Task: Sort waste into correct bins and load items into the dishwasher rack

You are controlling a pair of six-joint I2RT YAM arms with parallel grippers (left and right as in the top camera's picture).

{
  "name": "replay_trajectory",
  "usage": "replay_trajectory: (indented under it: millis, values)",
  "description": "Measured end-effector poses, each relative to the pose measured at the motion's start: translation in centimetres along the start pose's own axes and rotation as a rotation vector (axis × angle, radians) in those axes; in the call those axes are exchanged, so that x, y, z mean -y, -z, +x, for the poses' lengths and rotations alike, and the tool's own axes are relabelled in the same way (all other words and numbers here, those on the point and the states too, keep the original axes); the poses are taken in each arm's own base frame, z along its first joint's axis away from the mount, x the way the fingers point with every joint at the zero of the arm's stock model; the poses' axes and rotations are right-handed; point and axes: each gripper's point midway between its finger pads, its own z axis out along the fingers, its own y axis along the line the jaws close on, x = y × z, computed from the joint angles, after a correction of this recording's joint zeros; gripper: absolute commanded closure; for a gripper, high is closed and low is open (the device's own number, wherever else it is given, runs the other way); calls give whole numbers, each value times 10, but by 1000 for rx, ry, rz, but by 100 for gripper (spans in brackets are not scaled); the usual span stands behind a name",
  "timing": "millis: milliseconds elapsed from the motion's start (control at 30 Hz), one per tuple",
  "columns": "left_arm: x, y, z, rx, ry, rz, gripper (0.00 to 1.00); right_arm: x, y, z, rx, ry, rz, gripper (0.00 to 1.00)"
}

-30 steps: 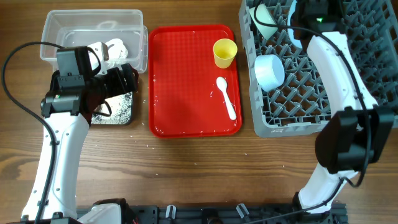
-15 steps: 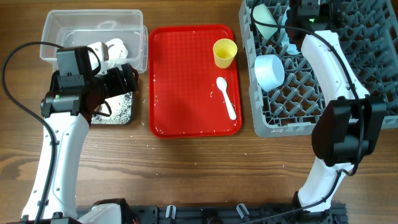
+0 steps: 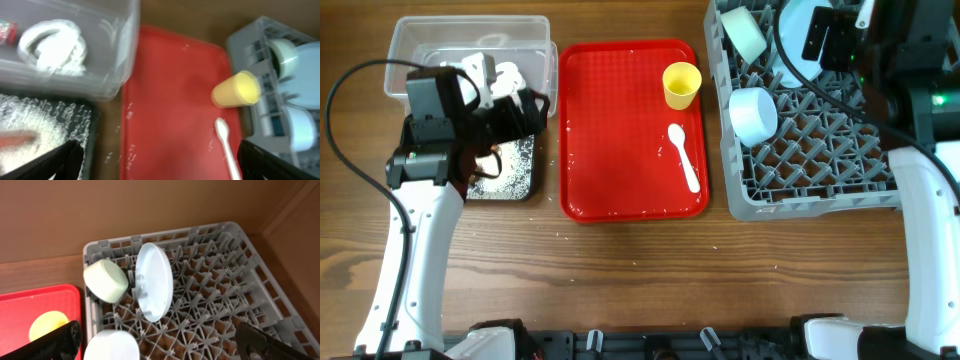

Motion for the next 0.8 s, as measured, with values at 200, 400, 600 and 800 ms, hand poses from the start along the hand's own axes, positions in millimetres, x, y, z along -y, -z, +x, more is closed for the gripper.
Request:
replay_trajectory:
  millis: [200,400,600,800]
  values:
    - [62,-46,-22,-18,-95,170,0,-6,-10,12,-56,9,-18,0]
    - [117,-159,-15,-224,-181,203,0,-11,-9,27,-116,14,-54,0]
    - [129,-237,34,-322,-290,98,0,-24,-8,33,-144,11,-126,0]
    - [142,-260,75,-368,-358,55,0,-32,-6,36,-156,9,-177,1]
